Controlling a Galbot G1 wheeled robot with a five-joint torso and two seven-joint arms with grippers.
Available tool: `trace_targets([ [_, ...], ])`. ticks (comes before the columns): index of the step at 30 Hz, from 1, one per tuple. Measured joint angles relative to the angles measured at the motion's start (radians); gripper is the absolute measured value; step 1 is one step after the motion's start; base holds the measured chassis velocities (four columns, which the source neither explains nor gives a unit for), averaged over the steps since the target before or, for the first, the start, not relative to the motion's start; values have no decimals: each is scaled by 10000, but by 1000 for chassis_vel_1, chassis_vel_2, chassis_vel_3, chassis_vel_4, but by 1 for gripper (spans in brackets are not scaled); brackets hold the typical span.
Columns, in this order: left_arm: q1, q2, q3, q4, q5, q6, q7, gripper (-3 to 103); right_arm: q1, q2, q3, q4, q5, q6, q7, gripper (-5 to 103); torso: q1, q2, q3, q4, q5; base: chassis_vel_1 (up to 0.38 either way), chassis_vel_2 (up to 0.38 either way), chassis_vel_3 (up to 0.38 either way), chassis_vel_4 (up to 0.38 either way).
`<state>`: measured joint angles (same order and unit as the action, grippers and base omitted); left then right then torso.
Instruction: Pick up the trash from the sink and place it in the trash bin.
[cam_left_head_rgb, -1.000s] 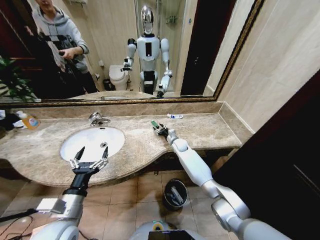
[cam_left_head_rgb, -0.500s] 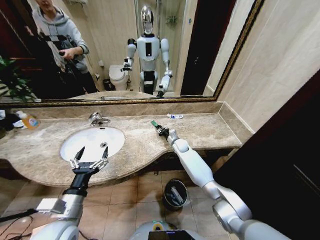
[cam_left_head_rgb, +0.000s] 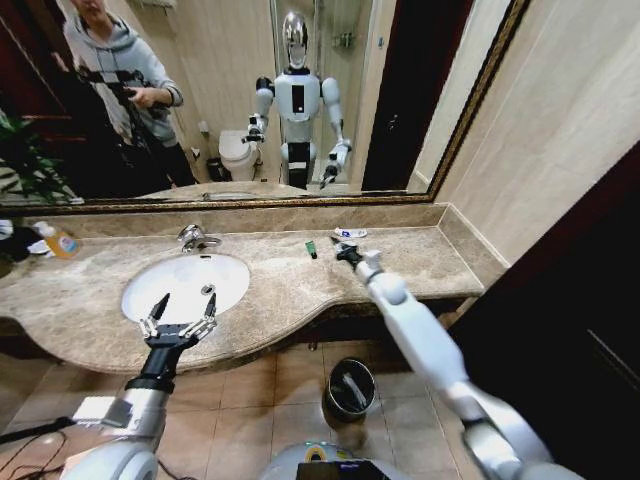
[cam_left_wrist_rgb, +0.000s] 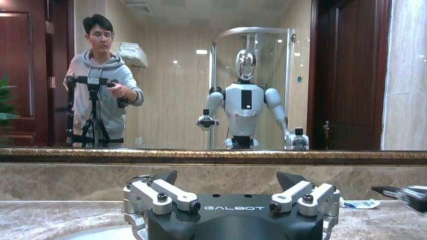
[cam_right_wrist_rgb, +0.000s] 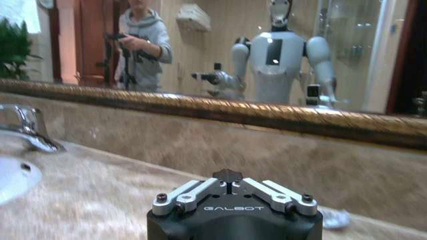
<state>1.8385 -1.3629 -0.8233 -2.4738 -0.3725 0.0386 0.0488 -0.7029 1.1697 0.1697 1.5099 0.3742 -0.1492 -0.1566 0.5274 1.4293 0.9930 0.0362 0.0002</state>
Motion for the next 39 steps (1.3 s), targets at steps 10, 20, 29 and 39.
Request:
trace_targets([
  [10, 0, 0, 0, 0, 0, 0, 0, 100, -161, 403, -299, -178, -230, -160, 328, 21, 0, 0, 1, 6, -2, 0, 0, 0, 0],
  [20, 0, 0, 0, 0, 1, 0, 0, 100, 727, 1178, -1270, -1047, -596, -321, 486, 54, 2, -1, 1, 7, -2, 0, 0, 0, 0],
  [29, 0, 0, 0, 0, 0, 0, 0, 100, 1191, 2306, -1617, -2371, -1411, -294, 1025, 86, 2, -1, 2, 7, -4, 0, 0, 0, 0],
  [39, 0, -1, 0, 0, 0, 0, 0, 100, 1446, 2911, -1388, -3295, -2174, -21, 1363, 100, 2, -1, 2, 6, -3, 0, 0, 0, 0],
])
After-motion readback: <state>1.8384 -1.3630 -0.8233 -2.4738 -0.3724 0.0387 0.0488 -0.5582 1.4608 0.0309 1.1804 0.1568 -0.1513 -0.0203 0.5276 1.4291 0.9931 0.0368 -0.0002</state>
